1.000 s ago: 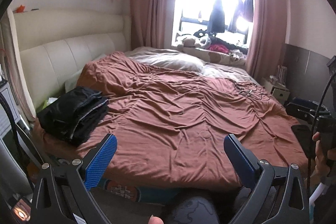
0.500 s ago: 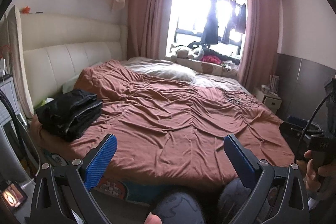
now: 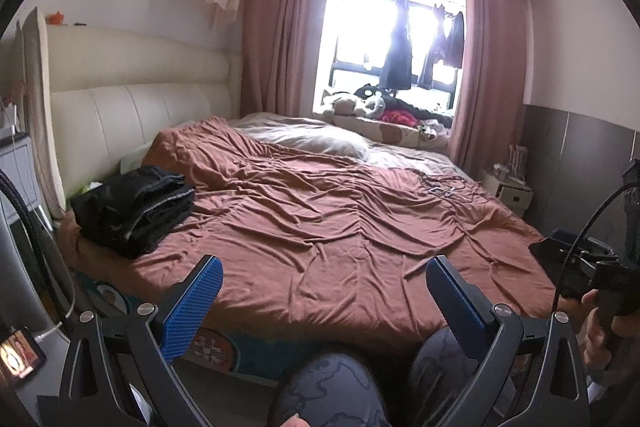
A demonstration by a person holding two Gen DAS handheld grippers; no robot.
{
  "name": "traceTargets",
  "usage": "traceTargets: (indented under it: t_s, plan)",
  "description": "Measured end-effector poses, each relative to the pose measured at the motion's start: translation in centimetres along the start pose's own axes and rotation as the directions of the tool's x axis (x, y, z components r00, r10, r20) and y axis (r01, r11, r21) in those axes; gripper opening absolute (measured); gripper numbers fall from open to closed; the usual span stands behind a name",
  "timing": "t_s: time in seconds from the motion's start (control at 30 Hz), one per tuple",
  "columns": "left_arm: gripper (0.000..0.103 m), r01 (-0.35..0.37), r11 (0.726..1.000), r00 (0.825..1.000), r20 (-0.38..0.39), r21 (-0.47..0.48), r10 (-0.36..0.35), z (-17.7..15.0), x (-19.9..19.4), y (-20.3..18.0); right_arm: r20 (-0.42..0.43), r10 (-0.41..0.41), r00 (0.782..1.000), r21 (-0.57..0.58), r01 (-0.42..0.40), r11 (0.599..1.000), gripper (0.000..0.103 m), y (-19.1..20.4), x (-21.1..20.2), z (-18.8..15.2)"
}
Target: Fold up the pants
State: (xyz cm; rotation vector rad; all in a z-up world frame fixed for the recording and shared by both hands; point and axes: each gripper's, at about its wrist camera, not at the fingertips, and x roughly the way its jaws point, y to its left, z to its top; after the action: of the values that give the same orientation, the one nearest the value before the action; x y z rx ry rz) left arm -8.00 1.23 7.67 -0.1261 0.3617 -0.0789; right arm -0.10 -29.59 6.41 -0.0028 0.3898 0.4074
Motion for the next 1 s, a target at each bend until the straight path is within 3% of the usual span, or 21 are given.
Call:
traceTargets:
  t_s: [1.0]
  plan:
    - [0.102, -0.024, 1.000, 1.000, -0.005, 0.000, 0.024, -1.1, -0.6, 0.2, -0.009, -0.017, 1.000, -0.012, 0.017, 1.000, 0.103, 0.1, -0.8, -1.1]
